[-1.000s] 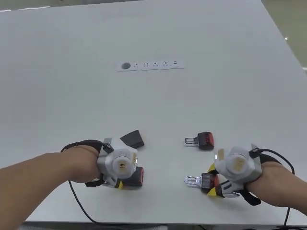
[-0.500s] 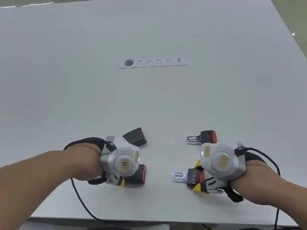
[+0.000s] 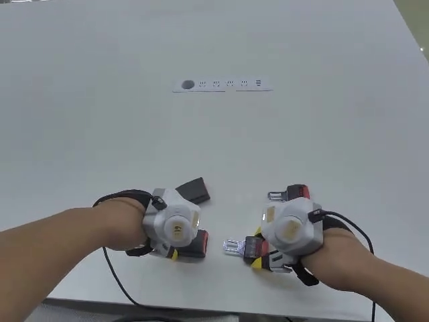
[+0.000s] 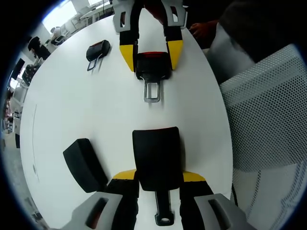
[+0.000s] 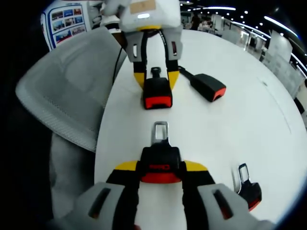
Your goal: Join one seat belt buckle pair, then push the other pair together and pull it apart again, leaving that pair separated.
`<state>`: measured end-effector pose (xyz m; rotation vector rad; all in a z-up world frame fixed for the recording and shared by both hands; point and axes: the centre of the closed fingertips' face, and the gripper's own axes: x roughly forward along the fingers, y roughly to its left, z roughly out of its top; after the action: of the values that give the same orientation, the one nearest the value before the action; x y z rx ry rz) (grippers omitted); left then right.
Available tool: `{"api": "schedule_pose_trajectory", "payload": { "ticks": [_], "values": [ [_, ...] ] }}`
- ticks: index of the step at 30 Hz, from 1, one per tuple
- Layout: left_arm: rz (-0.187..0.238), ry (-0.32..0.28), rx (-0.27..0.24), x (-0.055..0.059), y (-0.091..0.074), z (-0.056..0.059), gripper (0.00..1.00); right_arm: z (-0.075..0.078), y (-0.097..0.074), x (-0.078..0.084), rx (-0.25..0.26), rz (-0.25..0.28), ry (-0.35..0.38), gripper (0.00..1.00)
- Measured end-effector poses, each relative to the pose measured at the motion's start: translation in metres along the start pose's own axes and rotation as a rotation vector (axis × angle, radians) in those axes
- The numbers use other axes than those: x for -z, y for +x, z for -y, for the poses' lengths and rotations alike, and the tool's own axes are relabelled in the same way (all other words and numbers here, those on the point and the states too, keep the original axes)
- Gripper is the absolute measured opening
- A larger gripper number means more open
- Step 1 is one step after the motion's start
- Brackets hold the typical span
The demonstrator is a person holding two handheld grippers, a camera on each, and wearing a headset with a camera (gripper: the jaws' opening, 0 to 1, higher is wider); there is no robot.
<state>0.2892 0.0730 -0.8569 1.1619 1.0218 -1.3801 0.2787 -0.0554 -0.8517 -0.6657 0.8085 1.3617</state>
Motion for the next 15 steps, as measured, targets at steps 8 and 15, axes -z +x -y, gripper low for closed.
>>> {"api": "schedule_pose_trajectory", "payload": {
  "ticks": [8,15],
  "values": [
    [0.005,0.005,0.002,0.000,0.000,0.000,0.33,-0.002,0.009,-0.013,0.000,-0.009,-0.010,0.34],
    [0.007,0.000,-0.001,0.000,-0.001,0.000,0.33,-0.001,0.016,-0.022,0.000,-0.033,-0.014,0.34]
  ]
}}
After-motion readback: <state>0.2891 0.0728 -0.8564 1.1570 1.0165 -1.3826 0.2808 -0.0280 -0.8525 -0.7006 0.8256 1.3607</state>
